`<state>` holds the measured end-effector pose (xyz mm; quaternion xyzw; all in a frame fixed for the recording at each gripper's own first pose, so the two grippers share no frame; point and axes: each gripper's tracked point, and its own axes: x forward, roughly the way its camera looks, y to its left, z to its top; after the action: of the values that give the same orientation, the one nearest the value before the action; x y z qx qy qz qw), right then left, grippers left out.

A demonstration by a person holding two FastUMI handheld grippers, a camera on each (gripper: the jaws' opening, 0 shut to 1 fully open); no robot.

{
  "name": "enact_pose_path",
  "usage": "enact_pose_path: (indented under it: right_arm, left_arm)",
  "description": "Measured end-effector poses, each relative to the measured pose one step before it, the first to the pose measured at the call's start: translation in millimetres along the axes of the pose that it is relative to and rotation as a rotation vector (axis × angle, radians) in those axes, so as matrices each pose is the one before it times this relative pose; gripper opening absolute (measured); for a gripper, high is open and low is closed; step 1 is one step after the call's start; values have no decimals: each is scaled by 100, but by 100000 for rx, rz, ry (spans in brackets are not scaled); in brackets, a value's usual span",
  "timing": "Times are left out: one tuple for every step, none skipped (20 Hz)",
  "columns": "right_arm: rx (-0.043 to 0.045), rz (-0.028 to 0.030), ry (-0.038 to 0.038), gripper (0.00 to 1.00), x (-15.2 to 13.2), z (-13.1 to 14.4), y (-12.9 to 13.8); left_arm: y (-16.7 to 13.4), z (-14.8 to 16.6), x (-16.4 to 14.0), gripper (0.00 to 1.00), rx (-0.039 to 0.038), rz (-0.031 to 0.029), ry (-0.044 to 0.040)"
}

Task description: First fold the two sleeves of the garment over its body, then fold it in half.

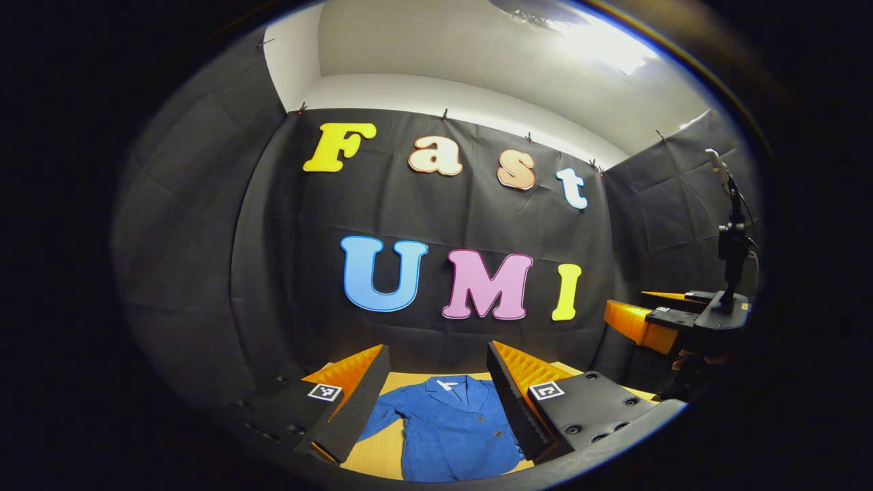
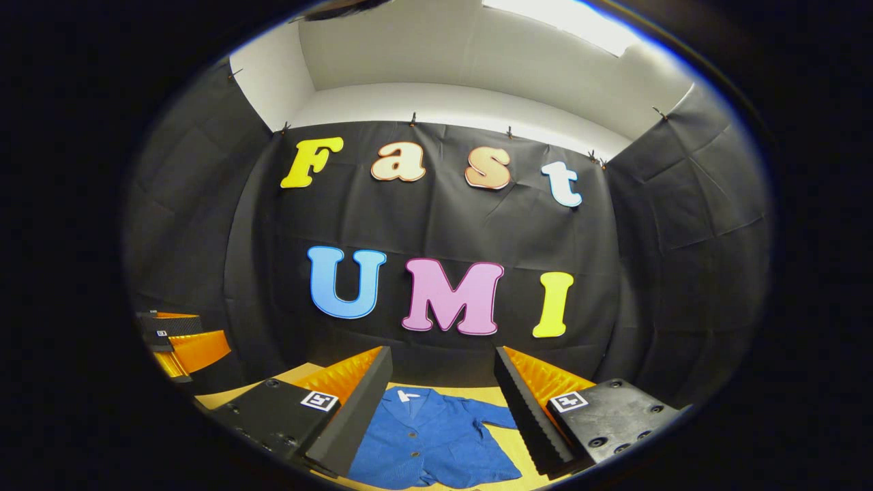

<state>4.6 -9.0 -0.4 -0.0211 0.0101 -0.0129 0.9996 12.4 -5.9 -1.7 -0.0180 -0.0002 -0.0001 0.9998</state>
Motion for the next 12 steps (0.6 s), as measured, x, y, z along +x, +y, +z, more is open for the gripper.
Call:
enact_pose_path:
  right_arm:
    - [-314, 0, -364, 96, 219, 53, -210]
    - [-252, -7, 6, 96, 300, -50, -403]
    - [-29, 221, 257, 96, 282, -184, -148]
    - [47, 254, 295, 88, 453, -229, -131]
    - [173, 641, 213, 96, 356, -207, -51]
    - [73, 824, 321, 96, 470, -259, 168]
    - [53, 885, 430, 96, 674, -295, 60]
    - [208, 774, 544, 96, 634, -487, -44]
    - [483, 651, 681, 88, 602, -442, -22]
    - [453, 640, 919, 96, 746, -534, -34]
    - [88, 164, 718, 96, 845, -509, -240]
    - [85, -405, 804, 96, 780, -547, -444]
  left_arm:
    - [47, 115, 193, 82, 110, 481, -227]
    - [-148, 95, 172, 82, -217, 398, -3]
    - [-22, -203, 159, 82, -261, 628, 319]
    - [-38, -183, 141, 82, -351, 625, 343]
    - [-82, -110, 261, 82, -14, 426, 203]
    - [-51, -91, 199, 82, 581, 616, 840]
    - [76, -432, 209, 82, 1142, 993, 1059]
    - [18, -65, 287, 82, 1388, 1021, 809]
    - [27, 30, 363, 82, 940, 1111, 264]
    - [121, 78, 299, 82, 387, 1194, 290]
    - [-20, -104, 383, 82, -95, 689, 393]
    - [-173, 33, 412, 82, -397, 118, 389]
